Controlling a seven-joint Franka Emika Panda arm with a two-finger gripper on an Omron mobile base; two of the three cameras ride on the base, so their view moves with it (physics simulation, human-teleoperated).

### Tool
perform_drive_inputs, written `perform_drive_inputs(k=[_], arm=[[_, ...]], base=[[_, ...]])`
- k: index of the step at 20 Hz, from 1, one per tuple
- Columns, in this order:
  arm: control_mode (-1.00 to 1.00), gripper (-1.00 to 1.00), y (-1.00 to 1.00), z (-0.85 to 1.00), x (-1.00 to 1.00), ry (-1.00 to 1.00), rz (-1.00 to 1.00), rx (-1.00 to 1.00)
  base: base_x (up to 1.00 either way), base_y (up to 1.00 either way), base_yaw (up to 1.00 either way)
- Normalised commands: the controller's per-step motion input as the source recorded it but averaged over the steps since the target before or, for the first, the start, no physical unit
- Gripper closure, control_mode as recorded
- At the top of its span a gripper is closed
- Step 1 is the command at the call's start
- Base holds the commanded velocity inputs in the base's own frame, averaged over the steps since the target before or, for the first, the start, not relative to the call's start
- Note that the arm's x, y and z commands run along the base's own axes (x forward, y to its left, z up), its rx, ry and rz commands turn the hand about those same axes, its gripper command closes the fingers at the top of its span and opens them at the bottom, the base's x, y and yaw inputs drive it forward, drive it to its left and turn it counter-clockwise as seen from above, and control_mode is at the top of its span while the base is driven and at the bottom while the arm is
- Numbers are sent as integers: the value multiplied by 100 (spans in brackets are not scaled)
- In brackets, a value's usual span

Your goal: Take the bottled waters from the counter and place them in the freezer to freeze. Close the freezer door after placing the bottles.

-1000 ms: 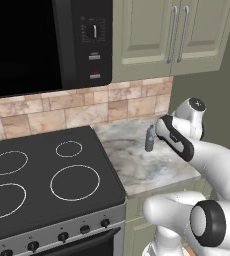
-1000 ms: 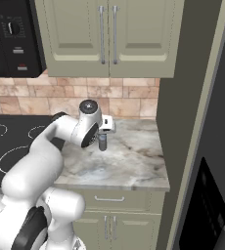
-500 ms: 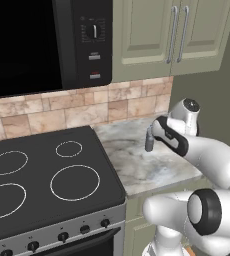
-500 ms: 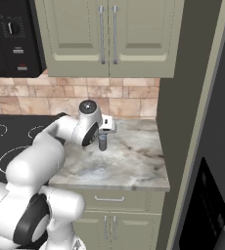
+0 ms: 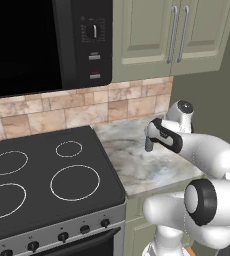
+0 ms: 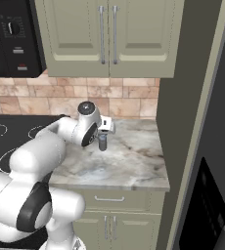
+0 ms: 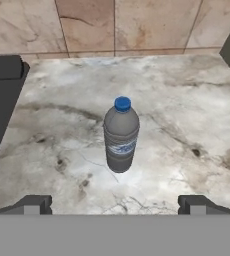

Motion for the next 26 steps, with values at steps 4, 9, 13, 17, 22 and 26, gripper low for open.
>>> perform_drive_inputs(k=[4,9,13,17,22,26], arm=[[-100,-100,0,-14,16,0,-3,0],[-100,-100,0,-18,17,0,-3,0],[-100,-100,0,-18,11,0,-1,0],[-100,-100,0,-21,11,0,-1,0],[-100,-100,0,-18,16,0,-1,0],[-100,-100,0,-13,19,0,-1,0]], base=[[0,0,0],[0,0,0],[0,0,0],[0,0,0],[0,0,0],[0,0,0]])
